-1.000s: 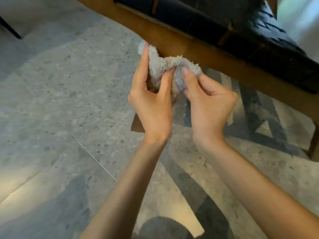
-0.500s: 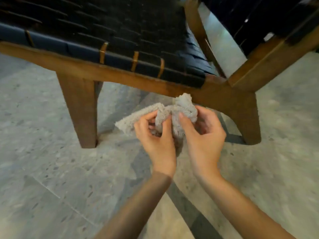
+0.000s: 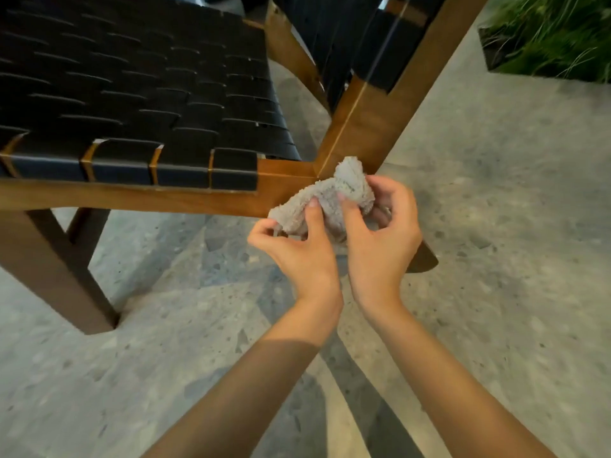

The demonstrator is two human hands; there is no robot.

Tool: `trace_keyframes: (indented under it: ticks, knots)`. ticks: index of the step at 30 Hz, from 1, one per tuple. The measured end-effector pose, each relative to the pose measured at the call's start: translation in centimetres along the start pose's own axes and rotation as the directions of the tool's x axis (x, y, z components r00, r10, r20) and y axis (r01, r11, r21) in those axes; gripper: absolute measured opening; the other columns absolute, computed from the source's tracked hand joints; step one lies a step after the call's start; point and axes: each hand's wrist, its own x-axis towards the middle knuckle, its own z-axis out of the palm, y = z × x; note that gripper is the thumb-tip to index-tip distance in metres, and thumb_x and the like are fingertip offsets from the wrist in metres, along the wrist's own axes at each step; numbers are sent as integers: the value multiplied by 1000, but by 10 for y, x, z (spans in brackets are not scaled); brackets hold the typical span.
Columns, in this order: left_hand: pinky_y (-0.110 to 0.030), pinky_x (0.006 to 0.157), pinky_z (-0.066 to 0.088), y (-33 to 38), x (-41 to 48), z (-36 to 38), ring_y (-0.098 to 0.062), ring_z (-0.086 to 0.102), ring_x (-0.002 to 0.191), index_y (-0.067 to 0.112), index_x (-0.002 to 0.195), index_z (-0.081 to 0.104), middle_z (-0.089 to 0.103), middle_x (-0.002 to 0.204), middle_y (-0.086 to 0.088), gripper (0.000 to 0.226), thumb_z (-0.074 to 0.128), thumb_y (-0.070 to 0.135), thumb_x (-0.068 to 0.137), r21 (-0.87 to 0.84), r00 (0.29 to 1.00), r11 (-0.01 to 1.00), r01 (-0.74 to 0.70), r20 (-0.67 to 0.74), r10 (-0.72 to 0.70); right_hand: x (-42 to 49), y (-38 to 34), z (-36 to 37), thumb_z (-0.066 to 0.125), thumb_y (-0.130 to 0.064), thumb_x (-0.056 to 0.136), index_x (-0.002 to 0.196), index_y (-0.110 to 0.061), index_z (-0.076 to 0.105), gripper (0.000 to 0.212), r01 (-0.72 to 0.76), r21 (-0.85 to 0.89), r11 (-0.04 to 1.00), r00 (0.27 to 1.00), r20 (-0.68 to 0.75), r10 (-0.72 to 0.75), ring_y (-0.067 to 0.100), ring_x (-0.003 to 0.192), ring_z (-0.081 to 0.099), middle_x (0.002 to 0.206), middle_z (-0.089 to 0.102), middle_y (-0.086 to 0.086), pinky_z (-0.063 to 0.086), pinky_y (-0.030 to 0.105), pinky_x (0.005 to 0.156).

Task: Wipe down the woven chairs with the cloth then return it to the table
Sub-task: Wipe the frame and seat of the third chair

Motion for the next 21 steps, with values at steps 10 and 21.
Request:
trace_keyframes:
  ticks: [10,21]
  knots:
    - [-18,79,53,-33,-15,19,-16,61,104,27,92,33,54,118,-11,55,81,12,71,45,957,968,246,145,-250,18,40,-43,73,-11,82,101,-21,64,23,-175,-17,984,973,-155,171,6,89,62,99,68,1,53,27,79]
    - [-33,94,52,-33,-9,6,-11,63,105,14,124,38,60,123,-4,52,70,20,84,-45,920,941,335,232,-316,20,39,-19,46,-13,100,134,-9,52,34,137,-195,971,977,187,-100,15,123,53,132,56,-1,43,31,103]
